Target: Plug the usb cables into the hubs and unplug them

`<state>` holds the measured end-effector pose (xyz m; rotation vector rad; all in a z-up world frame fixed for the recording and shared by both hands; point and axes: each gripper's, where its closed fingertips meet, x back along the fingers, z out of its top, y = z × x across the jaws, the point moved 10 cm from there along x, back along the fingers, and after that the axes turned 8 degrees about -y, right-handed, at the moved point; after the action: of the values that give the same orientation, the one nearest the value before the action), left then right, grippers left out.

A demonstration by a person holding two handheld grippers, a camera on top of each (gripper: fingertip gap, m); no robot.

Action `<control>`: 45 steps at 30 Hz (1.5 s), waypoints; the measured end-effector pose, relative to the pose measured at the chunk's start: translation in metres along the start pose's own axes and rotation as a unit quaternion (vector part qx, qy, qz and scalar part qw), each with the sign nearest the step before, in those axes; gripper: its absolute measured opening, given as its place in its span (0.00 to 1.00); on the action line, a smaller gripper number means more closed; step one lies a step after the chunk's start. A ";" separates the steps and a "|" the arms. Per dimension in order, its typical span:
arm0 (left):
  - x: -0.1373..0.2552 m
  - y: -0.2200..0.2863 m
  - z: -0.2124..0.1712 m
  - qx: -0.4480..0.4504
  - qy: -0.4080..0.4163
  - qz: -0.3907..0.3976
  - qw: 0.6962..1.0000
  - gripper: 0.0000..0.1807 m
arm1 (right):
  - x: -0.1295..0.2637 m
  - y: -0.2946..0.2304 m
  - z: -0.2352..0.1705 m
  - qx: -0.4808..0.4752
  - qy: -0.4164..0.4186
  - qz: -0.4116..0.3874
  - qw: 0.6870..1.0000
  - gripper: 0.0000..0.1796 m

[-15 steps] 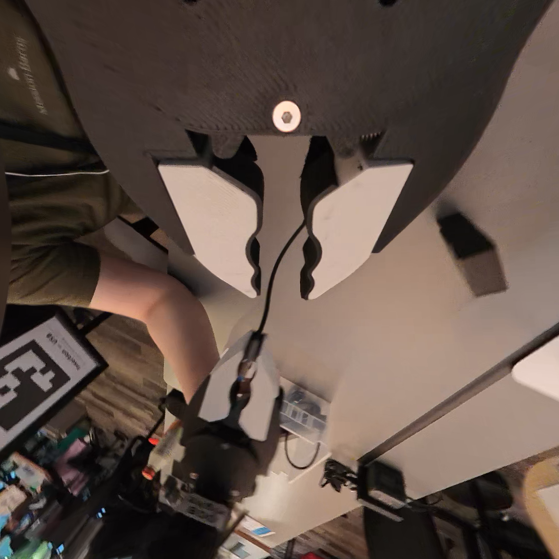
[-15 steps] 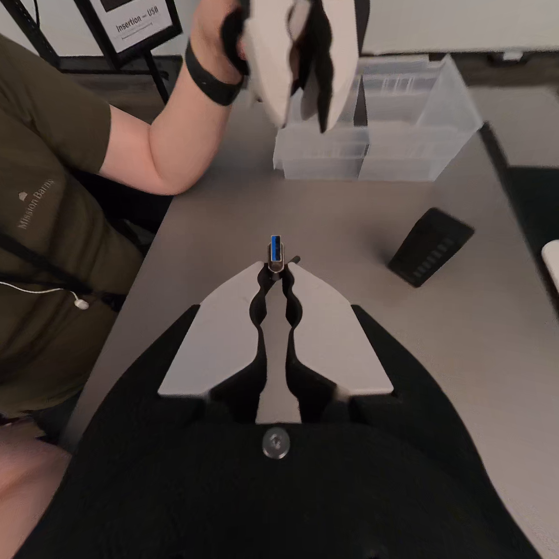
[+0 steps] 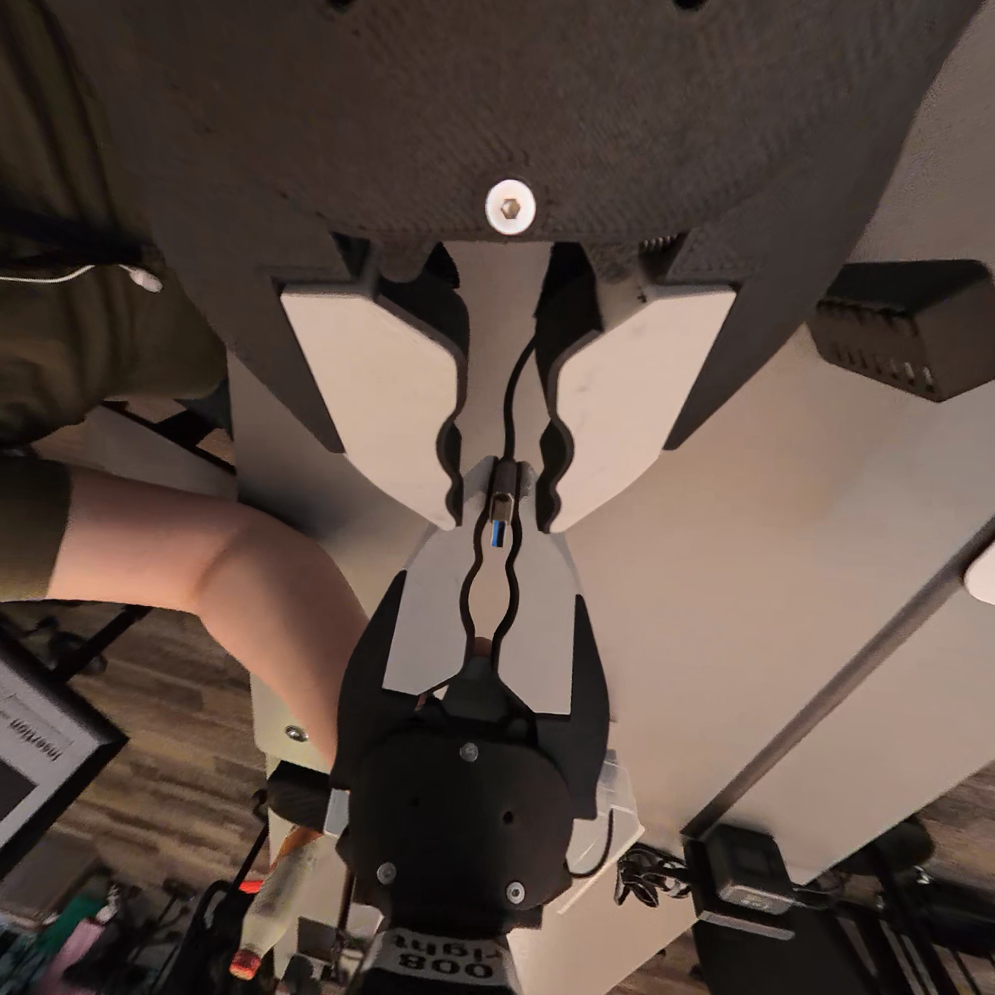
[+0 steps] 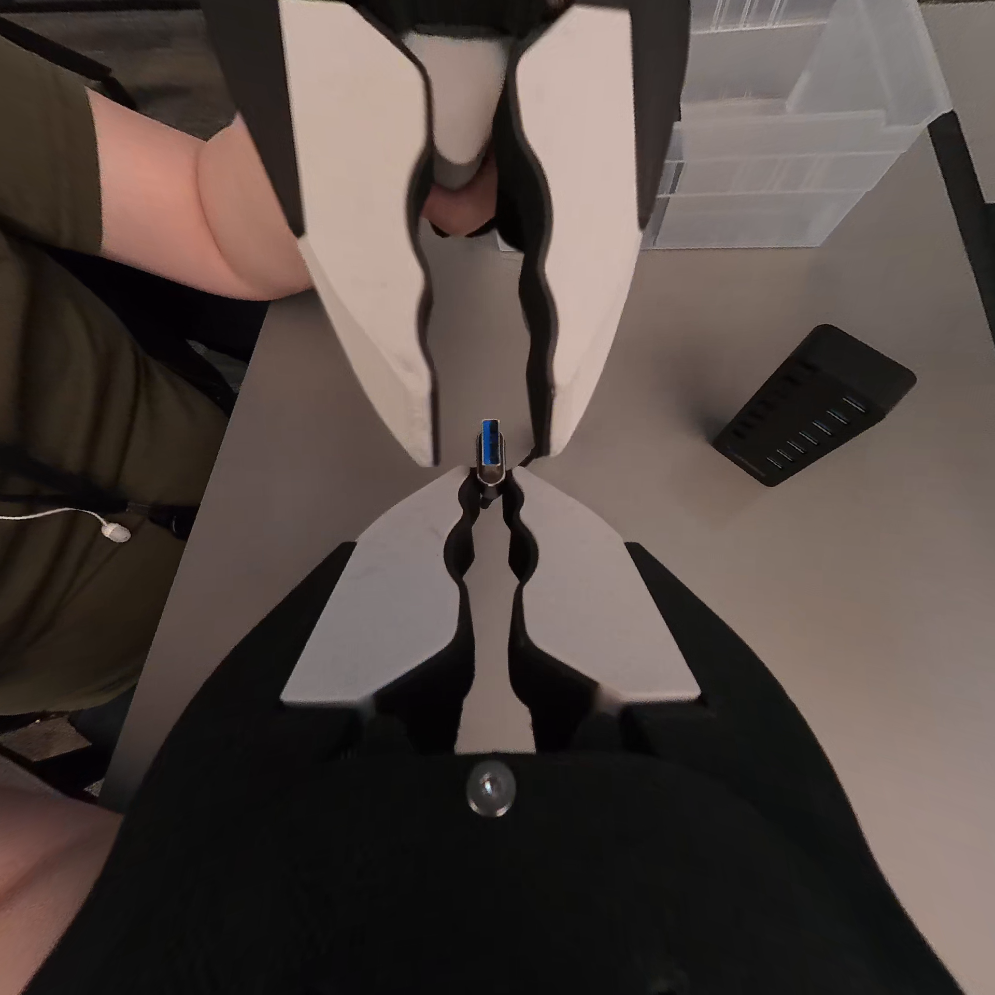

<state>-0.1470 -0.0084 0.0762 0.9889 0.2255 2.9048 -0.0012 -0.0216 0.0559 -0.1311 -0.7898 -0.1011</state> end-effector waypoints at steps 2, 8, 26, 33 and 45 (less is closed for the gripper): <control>-0.004 -0.002 -0.001 -0.002 -0.003 -0.018 1.000 0.12 | -0.001 -0.001 0.001 0.003 0.000 0.000 1.000 0.04; -0.003 -0.003 -0.001 -0.028 -0.020 0.020 0.999 0.02 | -0.006 0.002 0.003 0.007 -0.014 -0.022 1.000 0.05; 0.087 -0.002 0.006 0.109 0.352 -0.165 0.915 0.02 | -0.017 -0.015 0.013 0.281 0.396 -0.518 0.704 0.32; 0.078 -0.019 -0.002 0.154 0.366 -0.144 0.906 0.02 | -0.029 -0.040 0.032 0.234 0.462 -0.501 0.693 0.20; 0.066 -0.026 -0.007 0.189 0.373 -0.114 0.901 0.02 | -0.023 -0.037 0.034 0.212 0.400 -0.533 0.715 0.06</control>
<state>-0.2033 0.0235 0.1068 -0.1962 0.8933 2.9038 -0.0464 -0.0524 0.0657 0.8023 0.1048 -1.0085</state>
